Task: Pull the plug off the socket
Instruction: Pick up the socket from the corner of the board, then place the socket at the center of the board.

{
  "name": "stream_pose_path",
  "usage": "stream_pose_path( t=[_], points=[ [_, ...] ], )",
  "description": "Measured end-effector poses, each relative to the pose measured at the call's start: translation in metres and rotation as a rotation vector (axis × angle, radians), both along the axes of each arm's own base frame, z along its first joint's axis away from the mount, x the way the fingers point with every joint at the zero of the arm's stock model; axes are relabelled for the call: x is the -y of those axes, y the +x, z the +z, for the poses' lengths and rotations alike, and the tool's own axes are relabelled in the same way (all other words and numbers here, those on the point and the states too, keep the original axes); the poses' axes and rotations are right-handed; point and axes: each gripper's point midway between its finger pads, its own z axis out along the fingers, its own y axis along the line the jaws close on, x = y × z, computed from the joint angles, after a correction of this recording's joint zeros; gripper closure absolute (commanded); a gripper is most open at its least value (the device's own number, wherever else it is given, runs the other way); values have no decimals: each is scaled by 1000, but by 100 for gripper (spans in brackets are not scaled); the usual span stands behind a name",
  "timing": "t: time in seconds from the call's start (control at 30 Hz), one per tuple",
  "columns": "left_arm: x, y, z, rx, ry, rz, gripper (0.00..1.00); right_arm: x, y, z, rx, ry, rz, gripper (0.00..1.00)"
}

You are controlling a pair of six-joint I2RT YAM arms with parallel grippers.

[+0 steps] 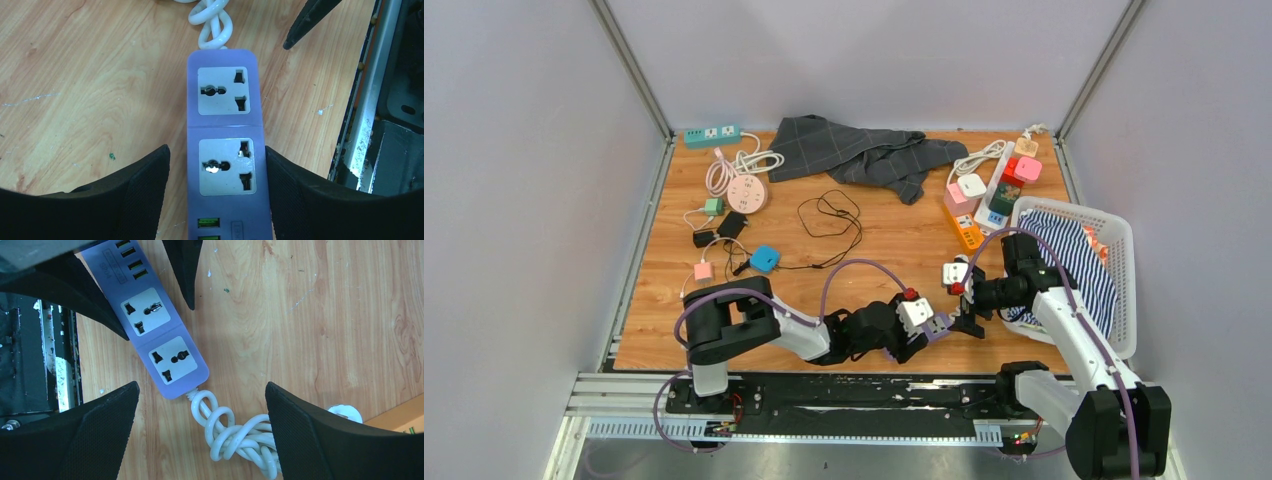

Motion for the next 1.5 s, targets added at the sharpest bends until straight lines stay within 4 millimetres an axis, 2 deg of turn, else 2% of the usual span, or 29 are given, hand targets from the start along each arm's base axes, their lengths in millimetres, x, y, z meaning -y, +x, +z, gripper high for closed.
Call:
stream_pose_path(
  t=[0.1, 0.27, 0.37, 0.47, 0.6, 0.7, 0.83, 0.9, 1.03, 1.2, 1.37, 1.5],
  points=[
    [1, 0, 0, -2, 3, -2, 33, 0, 0, 0, 0, 0, 0, 3],
    [4, -1, -3, -8, 8, -10, 51, 0, 0, 0, 0, 0, 0, 3],
    [4, -2, -4, -7, 13, -19, 69, 0, 0, 0, 0, 0, 0, 3],
    [5, -3, -4, -8, 13, -20, 99, 0, 0, 0, 0, 0, 0, 4],
    [4, -2, -3, -9, 12, -11, 100, 0, 0, 0, -2, 0, -1, 4],
    [-8, 1, 0, -20, 13, 39, 100, 1, 0, 7, 11, 8, -12, 4],
    [-33, 11, 21, -101, -58, 136, 100, -4, 5, 37, 97, 57, -26, 0],
    [-51, 30, 37, -175, -133, 213, 100, -5, 5, 58, 183, 88, -46, 0],
    [-91, 76, 65, -287, -276, 370, 100, -5, 7, 78, 251, 126, -102, 0],
    [-157, 124, 105, -331, -415, 584, 100, -3, 13, 79, 238, 148, -160, 0],
    [-227, 158, 154, -239, -506, 806, 100, -3, 17, 73, 205, 147, -176, 0],
    [-272, 185, 189, -167, -534, 962, 100, -3, 16, 68, 197, 143, -177, 0]
  ],
)
